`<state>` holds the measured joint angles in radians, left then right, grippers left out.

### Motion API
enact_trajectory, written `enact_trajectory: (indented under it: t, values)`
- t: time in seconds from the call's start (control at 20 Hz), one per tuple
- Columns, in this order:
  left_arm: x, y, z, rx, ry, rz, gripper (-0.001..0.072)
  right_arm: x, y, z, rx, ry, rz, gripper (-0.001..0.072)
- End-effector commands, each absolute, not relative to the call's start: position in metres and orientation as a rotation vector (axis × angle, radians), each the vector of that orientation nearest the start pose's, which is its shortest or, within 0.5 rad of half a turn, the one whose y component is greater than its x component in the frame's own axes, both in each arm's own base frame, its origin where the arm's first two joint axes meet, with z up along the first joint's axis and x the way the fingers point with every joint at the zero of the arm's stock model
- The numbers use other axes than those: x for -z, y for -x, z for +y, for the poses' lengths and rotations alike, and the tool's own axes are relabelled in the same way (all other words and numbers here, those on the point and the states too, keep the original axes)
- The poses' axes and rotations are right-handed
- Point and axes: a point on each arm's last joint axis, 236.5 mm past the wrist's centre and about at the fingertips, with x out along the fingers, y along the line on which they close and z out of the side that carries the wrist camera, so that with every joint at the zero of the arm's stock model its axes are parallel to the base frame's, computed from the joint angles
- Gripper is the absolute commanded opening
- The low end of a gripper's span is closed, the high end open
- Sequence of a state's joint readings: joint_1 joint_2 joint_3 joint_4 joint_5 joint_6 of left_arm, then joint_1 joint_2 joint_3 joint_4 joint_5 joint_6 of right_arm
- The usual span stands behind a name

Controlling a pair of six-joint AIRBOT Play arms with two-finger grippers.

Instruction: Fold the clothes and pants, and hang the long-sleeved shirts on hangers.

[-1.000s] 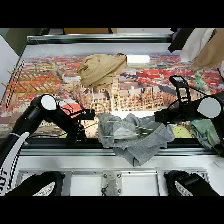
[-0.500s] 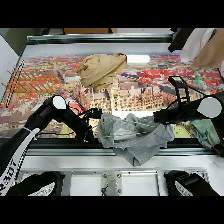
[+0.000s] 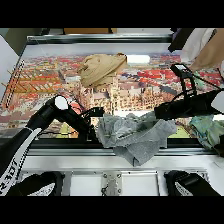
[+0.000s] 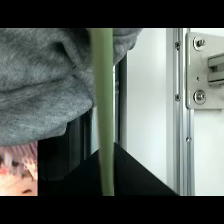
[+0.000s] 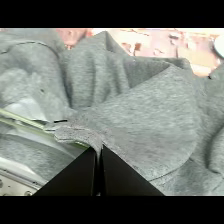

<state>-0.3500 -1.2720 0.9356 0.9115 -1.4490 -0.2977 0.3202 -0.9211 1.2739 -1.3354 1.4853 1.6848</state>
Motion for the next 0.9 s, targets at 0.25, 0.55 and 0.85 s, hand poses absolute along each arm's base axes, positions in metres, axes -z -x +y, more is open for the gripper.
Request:
enact_trajectory:
  t: [0.25, 0.55, 0.85]
  values:
    - [0.009, -0.202, -0.232, 1.613, -0.494, 1.073, 0.0014, -0.163, -0.270, 0.230, -0.571, -0.039, 1.189, 0.0019]
    - [0.009, -0.202, -0.232, 1.611, -0.494, 1.073, 0.0014, -0.161, -0.273, 0.302, -0.644, -0.110, 1.144, 0.0019]
    - [0.009, -0.202, -0.232, 1.611, -0.494, 1.073, 0.0014, -0.155, -0.269, 0.318, -0.632, -0.138, 1.158, 0.0020]
